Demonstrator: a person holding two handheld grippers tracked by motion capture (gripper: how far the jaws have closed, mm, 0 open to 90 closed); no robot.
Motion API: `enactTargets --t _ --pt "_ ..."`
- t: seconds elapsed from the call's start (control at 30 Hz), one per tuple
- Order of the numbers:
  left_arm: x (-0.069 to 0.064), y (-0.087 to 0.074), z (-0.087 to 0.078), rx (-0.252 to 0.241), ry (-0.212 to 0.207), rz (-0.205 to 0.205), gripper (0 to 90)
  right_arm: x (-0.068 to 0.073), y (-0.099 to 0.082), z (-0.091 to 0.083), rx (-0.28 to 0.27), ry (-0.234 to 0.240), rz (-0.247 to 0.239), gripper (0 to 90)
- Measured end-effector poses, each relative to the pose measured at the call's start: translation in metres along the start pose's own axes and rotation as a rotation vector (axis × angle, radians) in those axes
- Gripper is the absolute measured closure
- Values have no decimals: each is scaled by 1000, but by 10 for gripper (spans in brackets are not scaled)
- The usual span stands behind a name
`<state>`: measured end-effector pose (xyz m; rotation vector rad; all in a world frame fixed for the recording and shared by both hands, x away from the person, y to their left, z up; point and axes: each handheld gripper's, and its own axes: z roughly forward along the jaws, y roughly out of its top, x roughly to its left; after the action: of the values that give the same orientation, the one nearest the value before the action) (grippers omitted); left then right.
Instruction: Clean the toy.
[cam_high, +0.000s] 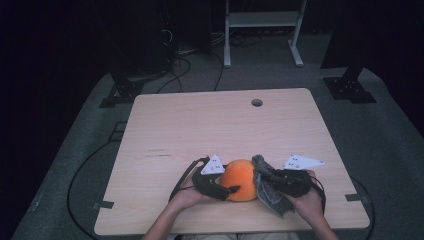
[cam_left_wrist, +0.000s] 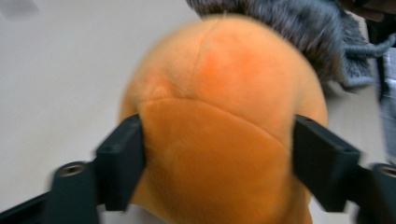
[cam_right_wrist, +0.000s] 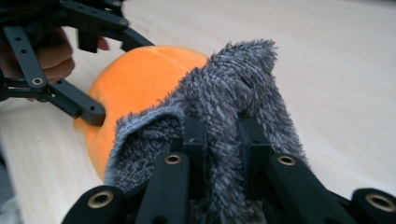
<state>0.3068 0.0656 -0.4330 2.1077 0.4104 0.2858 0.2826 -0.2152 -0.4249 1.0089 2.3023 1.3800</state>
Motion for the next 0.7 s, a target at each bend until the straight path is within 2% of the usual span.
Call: enactTargets --t 0.07,0.1,0.17,0.23,0.3,0.37,0.4,0.57,0.63,0.7 --pt "-10 7 0 -32 75 110 295 6 7 -10 -55 -25 -50 757" --pt "-13 9 3 -33 89 141 295 11 13 -15 -94 -17 -79 757" --pt "-22 12 9 -32 82 201 288 20 20 -16 -122 1 -117 757" --pt "-26 13 10 -23 72 226 276 27 22 -8 -86 -3 -150 756" --pt "-25 9 10 -12 63 223 273 26 16 1 -53 -10 -163 756" --pt "-21 4 9 -23 55 193 275 19 13 2 -42 4 -121 757" --pt "-20 3 8 -23 52 188 274 15 12 2 -32 -21 -113 757" --pt "-18 2 8 -30 46 180 265 -3 2 -4 24 -82 -55 757" --pt "-19 3 11 -22 57 192 250 -3 3 -8 6 -97 -54 757" --pt "-20 5 11 -22 55 207 233 6 8 -11 -38 -56 -89 758"
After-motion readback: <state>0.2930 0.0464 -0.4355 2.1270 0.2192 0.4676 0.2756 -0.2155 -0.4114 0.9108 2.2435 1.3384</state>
